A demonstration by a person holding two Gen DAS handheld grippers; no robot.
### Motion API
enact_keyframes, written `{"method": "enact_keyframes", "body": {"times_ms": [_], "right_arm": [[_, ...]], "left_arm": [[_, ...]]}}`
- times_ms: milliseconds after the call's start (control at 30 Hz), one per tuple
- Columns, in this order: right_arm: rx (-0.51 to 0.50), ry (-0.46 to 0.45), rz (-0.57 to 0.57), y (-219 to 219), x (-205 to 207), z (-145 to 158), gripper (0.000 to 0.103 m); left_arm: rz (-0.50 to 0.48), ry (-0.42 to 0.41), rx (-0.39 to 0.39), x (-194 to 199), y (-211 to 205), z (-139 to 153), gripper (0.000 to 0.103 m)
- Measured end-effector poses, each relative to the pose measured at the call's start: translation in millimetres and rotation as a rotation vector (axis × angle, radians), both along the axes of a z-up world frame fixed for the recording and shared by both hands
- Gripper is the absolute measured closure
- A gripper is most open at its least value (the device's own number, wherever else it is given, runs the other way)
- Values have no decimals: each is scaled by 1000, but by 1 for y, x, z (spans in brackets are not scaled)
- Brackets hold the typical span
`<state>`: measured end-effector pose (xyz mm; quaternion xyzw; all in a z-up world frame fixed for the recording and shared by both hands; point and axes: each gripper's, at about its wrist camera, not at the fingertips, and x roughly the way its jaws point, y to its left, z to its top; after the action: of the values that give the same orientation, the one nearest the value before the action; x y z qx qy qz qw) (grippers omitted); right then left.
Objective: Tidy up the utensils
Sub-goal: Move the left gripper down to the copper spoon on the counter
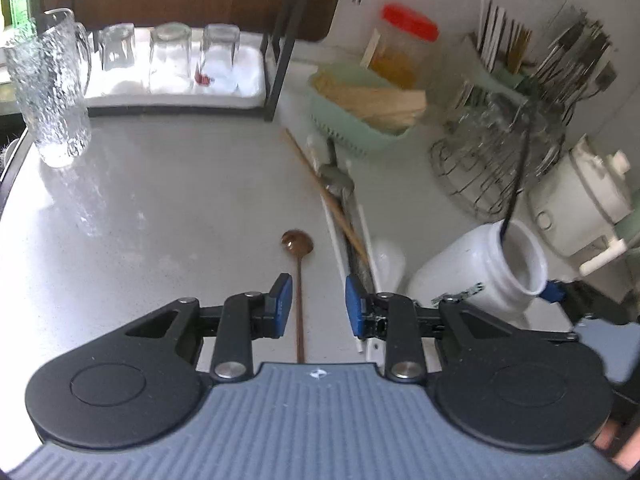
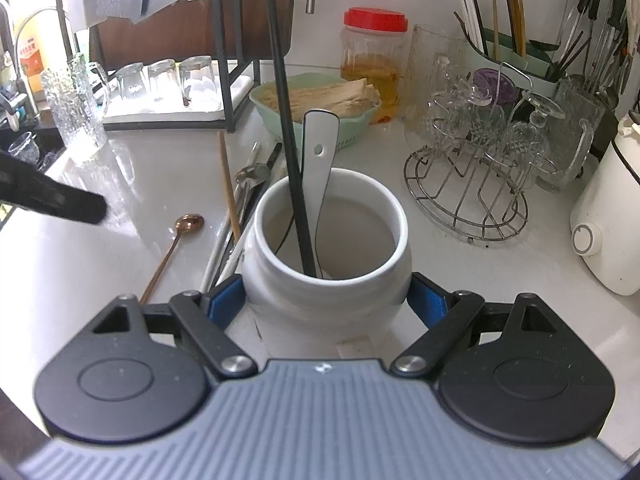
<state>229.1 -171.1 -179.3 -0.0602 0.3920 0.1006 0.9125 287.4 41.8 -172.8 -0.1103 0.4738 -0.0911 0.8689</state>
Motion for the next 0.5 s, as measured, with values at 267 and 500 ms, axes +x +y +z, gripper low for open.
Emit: {"method": "enact_keyframes", "body": {"times_ms": [267,500], "right_arm": [[-5,23,-4,0,2,1,14],[-17,40,-7,2,5,2,14]], "left_arm": [[-14,43,20,32,-7,-31,70],[-80,23,104,51,-15,-54,70]]}}
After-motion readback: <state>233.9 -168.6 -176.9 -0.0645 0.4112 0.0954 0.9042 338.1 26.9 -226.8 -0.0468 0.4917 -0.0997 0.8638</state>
